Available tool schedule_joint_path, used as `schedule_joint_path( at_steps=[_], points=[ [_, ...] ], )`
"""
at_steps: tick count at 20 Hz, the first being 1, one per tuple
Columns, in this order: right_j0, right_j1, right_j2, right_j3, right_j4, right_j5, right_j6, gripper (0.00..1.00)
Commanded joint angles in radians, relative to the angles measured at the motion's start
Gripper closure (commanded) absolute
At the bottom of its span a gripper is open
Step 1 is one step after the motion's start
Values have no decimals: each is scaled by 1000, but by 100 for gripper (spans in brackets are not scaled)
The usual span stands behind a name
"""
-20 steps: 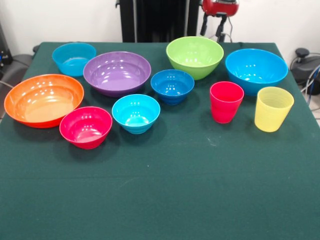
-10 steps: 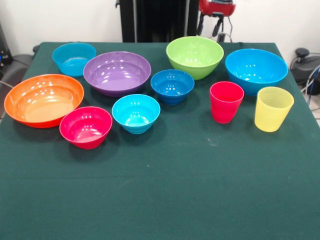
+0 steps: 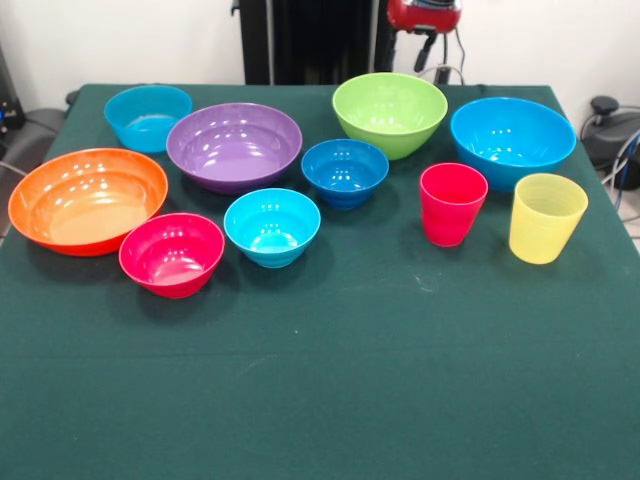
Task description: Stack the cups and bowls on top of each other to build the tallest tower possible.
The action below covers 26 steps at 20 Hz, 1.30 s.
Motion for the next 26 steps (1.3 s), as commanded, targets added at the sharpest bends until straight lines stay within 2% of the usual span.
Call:
schedule_joint_path(
  at_steps=[1, 8, 26],
  points=[
    [-8, 26, 121, -139, -34, 75, 12, 0],
    [-14, 18, 124, -123, -39, 61, 22, 0],
    [-51, -25, 156, -123, -51, 123, 0, 0]
  ],
)
